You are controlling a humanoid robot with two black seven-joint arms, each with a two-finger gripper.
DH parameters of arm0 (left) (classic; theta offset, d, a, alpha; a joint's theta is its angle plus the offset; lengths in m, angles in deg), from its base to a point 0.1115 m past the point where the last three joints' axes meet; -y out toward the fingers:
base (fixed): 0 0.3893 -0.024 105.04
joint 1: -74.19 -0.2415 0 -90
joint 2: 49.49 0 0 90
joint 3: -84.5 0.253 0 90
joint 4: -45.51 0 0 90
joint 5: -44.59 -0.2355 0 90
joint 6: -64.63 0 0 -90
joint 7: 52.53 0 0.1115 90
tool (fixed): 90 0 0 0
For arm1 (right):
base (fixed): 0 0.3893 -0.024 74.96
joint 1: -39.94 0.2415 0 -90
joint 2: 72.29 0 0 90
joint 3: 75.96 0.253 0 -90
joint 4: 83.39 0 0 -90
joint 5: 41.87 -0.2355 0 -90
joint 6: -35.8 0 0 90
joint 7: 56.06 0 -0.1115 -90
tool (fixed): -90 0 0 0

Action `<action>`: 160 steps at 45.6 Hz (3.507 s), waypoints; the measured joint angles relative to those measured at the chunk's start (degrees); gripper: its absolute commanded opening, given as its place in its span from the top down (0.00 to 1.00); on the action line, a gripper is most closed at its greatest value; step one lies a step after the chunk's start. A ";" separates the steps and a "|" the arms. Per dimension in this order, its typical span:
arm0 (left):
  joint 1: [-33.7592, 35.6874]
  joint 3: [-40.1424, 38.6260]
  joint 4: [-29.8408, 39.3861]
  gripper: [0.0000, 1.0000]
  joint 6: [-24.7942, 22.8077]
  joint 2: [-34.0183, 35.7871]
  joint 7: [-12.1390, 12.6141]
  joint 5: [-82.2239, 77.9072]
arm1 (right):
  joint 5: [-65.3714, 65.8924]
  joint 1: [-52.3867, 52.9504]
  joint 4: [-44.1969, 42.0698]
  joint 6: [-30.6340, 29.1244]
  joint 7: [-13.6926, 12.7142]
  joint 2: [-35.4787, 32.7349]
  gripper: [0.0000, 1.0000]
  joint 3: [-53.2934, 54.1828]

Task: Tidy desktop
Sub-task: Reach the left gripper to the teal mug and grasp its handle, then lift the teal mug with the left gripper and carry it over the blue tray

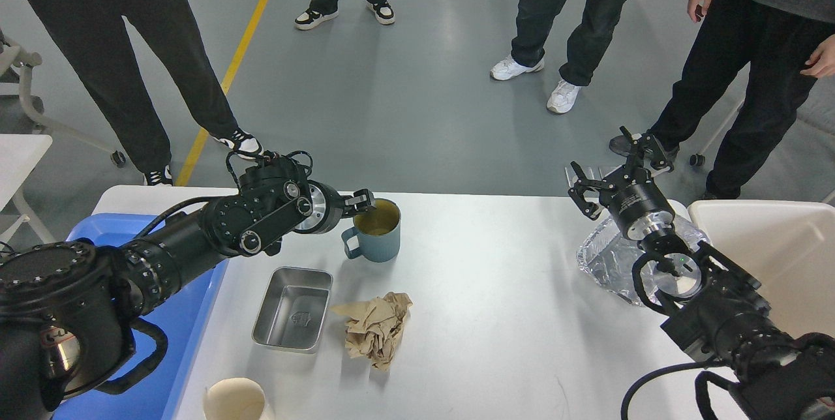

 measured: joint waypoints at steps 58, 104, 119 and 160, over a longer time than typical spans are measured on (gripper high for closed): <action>4.08 3.75 -3.06 1.00 -6.63 -2.11 -1.45 1.44 | 0.06 -0.11 -0.08 0.19 0.00 0.07 0.00 -0.01; 35.09 -6.21 17.13 0.99 -33.17 28.35 5.88 6.39 | 0.36 2.29 0.01 0.61 -0.29 0.14 0.00 -0.18; 29.36 -5.73 21.50 0.99 -33.17 35.61 5.97 5.96 | 0.69 2.46 0.00 0.61 -0.38 0.04 0.00 -0.18; -32.47 -33.13 46.27 1.00 -33.16 60.11 1.22 -11.00 | 0.97 1.23 0.00 0.51 -0.34 1.04 0.00 -0.26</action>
